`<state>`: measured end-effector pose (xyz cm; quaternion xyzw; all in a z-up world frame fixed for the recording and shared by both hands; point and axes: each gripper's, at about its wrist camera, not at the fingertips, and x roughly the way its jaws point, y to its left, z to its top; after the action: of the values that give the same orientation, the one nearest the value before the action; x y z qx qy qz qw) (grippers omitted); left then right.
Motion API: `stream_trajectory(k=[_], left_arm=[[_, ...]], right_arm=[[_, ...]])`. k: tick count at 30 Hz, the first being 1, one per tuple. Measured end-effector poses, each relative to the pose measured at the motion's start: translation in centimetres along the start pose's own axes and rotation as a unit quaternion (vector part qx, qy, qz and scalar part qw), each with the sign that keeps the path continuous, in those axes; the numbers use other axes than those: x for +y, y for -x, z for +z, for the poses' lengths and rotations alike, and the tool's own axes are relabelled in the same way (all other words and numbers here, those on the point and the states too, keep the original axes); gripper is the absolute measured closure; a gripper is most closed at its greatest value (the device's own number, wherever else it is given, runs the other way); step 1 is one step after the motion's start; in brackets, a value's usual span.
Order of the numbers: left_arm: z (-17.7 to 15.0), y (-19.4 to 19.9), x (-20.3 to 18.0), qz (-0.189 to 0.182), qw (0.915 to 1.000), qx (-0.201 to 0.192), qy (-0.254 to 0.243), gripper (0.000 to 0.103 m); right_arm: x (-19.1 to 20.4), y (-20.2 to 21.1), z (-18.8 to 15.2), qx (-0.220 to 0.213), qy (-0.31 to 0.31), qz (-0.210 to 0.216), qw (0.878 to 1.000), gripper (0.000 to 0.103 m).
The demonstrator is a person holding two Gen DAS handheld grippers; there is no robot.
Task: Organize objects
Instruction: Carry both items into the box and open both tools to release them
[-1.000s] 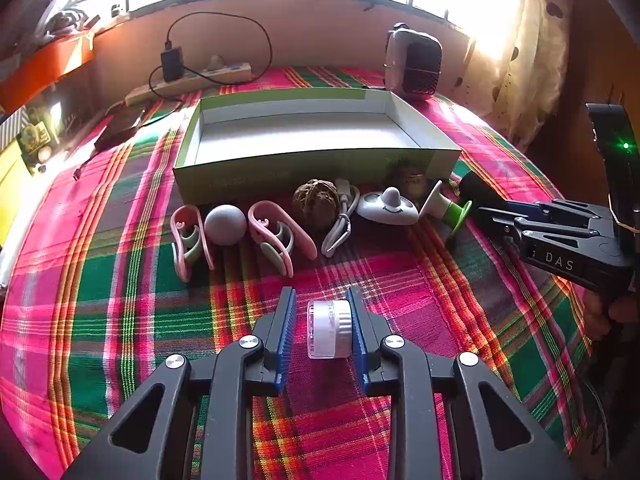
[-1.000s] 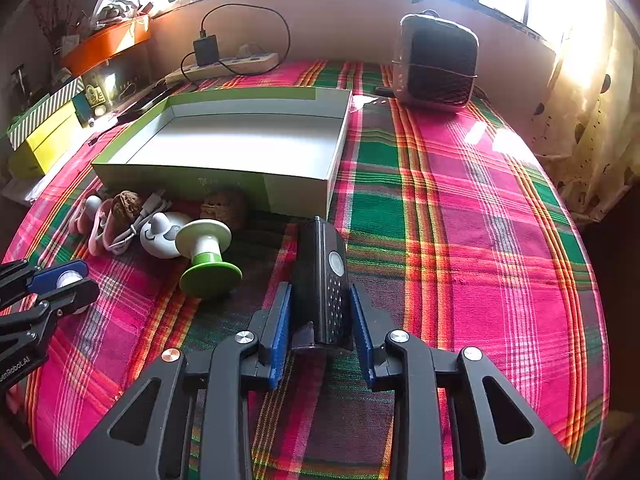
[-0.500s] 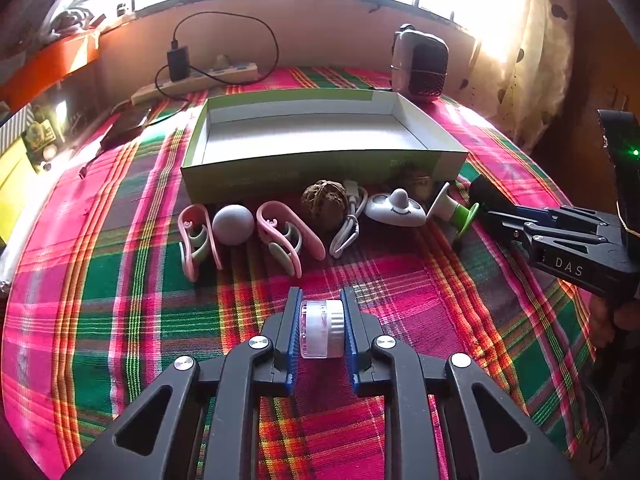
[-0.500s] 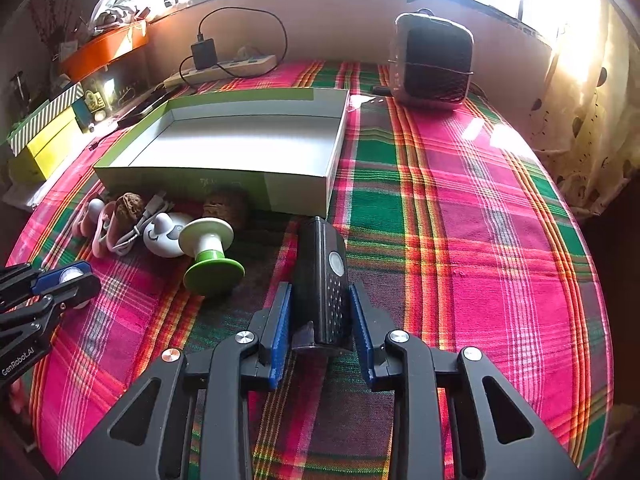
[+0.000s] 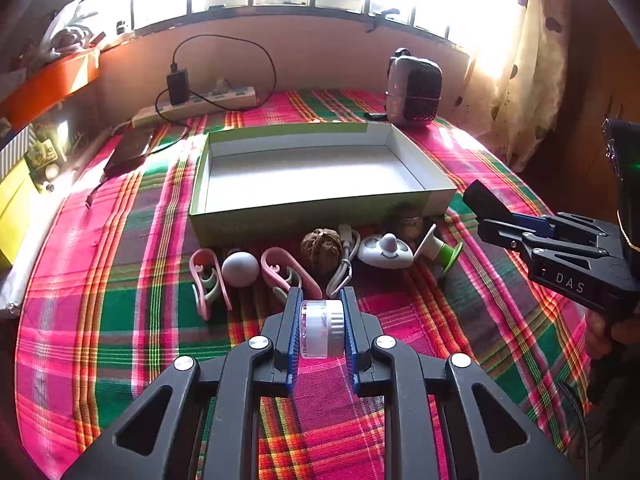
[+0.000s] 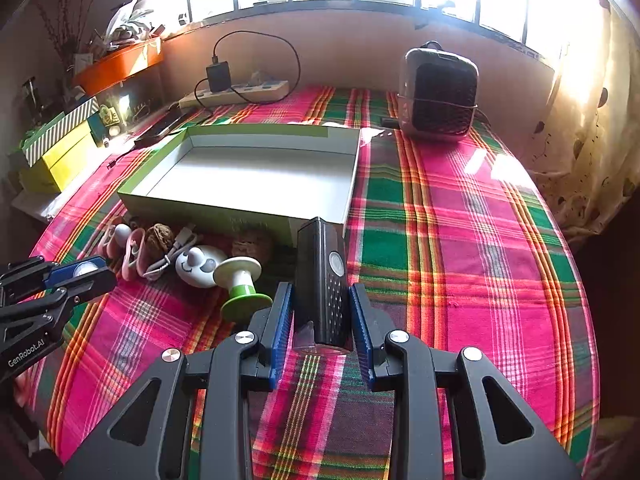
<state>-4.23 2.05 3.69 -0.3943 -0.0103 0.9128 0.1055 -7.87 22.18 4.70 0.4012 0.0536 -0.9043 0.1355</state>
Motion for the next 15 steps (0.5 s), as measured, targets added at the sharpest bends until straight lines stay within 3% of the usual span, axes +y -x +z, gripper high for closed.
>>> stream_trajectory(k=[8, 15], left_arm=[[3.2, -0.1, 0.6, -0.017, 0.9998, -0.001, 0.002, 0.086], [6.2, -1.4, 1.5, -0.004, 0.9999, -0.010, -0.005, 0.086]], right_arm=[[0.4, 0.5, 2.3, -0.011, 0.003, 0.000, 1.000, 0.073], [0.3, -0.8, 4.8, -0.004, 0.000, 0.000, 1.000, 0.073]])
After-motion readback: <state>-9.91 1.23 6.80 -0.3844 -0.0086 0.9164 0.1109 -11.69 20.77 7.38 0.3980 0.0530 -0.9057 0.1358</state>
